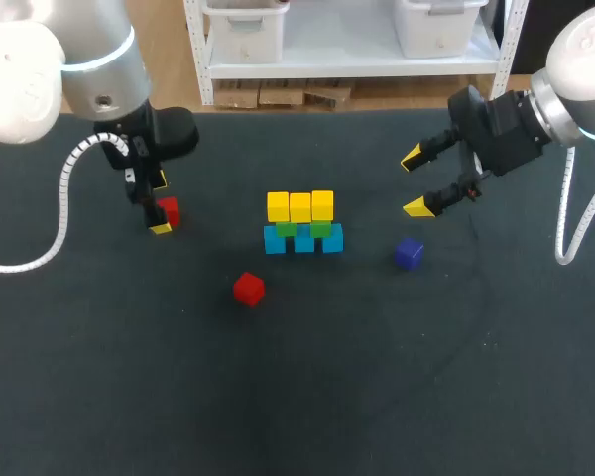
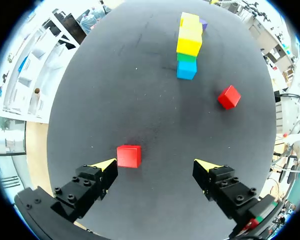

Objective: Place the blue cubes, place green cubes on the blue cubes, place the yellow cubes on the green cubes, then place the red cubes on the yellow cubes, and place purple cube on the red cubes.

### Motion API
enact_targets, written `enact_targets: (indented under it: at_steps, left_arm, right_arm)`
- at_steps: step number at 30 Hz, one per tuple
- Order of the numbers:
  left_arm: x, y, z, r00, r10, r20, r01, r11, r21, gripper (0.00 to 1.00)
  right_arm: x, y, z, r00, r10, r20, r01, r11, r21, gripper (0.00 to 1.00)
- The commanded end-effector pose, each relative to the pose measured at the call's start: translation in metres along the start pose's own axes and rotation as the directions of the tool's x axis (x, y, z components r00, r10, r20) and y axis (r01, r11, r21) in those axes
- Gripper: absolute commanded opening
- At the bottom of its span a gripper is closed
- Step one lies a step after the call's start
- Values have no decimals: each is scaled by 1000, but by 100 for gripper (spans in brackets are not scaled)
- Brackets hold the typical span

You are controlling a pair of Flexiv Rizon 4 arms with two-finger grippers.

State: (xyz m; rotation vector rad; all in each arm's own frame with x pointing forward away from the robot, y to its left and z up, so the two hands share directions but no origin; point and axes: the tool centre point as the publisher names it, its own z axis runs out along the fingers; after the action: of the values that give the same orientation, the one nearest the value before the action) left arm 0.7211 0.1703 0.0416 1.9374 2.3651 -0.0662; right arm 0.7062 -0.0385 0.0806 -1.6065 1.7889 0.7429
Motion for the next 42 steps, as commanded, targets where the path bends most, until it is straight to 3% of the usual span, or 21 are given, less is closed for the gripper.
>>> enact_targets:
  at_steps: [1, 11, 24, 25, 27, 28, 29, 42]
  left_arm:
    - [3, 9, 11, 1000, 2, 5, -2, 1000, 10, 100]
    - [14, 23, 25, 1000, 27, 4, -27, 999, 29, 100]
    - [9, 33, 34, 996, 89, 22, -90, 995, 43, 100]
    - [9, 34, 35, 996, 90, 22, -91, 995, 44, 91]
    - [10, 35, 36, 995, 93, 21, -94, 995, 46, 85]
    - [10, 35, 37, 995, 94, 21, -94, 994, 47, 64]
    - [10, 36, 38, 995, 93, 21, -94, 994, 47, 50]
    - [6, 40, 45, 994, 100, 31, -102, 993, 51, 47]
  right_arm:
    - [0, -1, 0, 1000, -1, 3, 1, 1000, -1, 100]
    - [0, -1, 0, 1000, -1, 3, 1, 1000, -1, 100]
    - [0, -1, 0, 1000, -1, 3, 1, 1000, -1, 100]
    - [0, -1, 0, 1000, -1, 3, 1, 1000, -1, 100]
    - [0, -1, 0, 1000, -1, 3, 1, 1000, -1, 100]
    - [0, -1, 0, 1000, -1, 3, 1, 1000, -1, 100]
    - [0, -1, 0, 1000, -1, 3, 1, 1000, -1, 100]
    - [0, -1, 0, 1000, -1, 3, 1, 1000, -1, 100]
